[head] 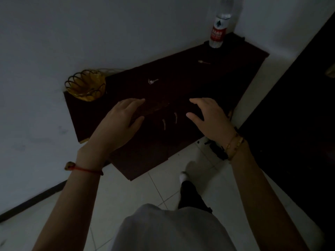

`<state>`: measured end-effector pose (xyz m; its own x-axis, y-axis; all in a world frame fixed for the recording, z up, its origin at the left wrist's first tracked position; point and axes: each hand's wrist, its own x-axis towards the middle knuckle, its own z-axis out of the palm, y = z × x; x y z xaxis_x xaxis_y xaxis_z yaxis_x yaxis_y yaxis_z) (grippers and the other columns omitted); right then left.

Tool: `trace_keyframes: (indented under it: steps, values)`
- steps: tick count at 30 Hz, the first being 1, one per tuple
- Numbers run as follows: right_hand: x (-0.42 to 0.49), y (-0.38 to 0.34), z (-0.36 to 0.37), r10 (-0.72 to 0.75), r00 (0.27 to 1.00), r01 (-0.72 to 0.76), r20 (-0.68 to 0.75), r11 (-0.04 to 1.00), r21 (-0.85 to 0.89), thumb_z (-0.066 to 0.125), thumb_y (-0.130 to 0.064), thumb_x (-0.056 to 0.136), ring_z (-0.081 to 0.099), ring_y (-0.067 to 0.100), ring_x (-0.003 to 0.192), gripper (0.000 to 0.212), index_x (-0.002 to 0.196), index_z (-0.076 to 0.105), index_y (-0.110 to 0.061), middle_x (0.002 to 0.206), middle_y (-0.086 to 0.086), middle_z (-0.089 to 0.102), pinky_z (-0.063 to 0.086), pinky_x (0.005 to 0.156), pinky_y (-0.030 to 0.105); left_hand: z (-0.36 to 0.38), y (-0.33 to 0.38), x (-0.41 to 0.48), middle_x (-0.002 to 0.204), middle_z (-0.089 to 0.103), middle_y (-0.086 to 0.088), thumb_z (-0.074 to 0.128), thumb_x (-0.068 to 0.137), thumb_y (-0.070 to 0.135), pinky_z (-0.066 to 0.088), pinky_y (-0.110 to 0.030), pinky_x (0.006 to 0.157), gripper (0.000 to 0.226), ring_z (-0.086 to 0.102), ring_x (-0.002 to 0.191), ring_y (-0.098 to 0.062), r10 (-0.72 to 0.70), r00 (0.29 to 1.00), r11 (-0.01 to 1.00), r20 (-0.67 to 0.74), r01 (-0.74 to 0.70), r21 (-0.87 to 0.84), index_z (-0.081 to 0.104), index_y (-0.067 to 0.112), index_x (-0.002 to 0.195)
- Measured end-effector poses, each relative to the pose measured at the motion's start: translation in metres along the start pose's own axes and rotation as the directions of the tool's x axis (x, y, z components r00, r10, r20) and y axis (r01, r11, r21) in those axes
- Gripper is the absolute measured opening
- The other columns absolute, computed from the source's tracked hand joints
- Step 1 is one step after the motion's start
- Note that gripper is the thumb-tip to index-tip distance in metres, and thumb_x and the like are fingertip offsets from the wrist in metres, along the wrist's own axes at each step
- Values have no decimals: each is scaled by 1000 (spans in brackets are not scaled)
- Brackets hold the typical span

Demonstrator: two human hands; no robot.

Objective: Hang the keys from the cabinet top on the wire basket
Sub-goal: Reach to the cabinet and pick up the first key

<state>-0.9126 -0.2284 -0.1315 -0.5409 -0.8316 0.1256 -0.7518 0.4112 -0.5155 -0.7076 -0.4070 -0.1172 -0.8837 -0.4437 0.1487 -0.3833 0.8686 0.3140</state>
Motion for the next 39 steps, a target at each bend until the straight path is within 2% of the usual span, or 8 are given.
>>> trace_keyframes:
  steps: [10,22,30,35,39]
  values:
    - [135,46,-24,-155,984,156,90,988,-7,54,-32,94,39,25,133,49,138,44,-10,139,11,50,36,111,44,16,3,109,148,42,-5,48,96,32,37,-36,107,52,39,136,-22,-154,984,988,-84,153,-19,35,22,146]
    - [257,71,-16,-357,903,363,239,932,21,52,-34,95,38,20,136,48,138,44,-14,141,7,49,37,112,42,44,-6,175,148,43,-5,49,96,30,39,-38,110,52,38,137,-22,-368,920,930,-134,367,-38,37,20,145]
    - [298,77,17,-391,859,404,329,914,31,53,-34,94,39,21,135,47,137,46,-14,139,7,50,38,111,41,63,-22,196,147,45,-8,50,95,28,39,-37,107,53,41,135,-25,-463,881,886,-96,461,-40,36,17,146]
    - [324,73,37,-388,859,404,334,914,23,55,-32,93,42,22,132,45,134,48,-14,137,7,53,40,109,39,75,-42,212,142,50,-8,51,95,26,42,-38,101,50,49,127,-27,-483,865,874,-137,485,-16,41,16,143]
    - [347,67,57,-395,857,413,331,910,16,55,-30,93,46,22,127,40,130,52,-15,131,5,57,44,105,41,88,-59,229,137,54,-6,50,94,25,47,-43,99,45,53,123,-24,-535,830,844,-157,533,-62,45,18,138]
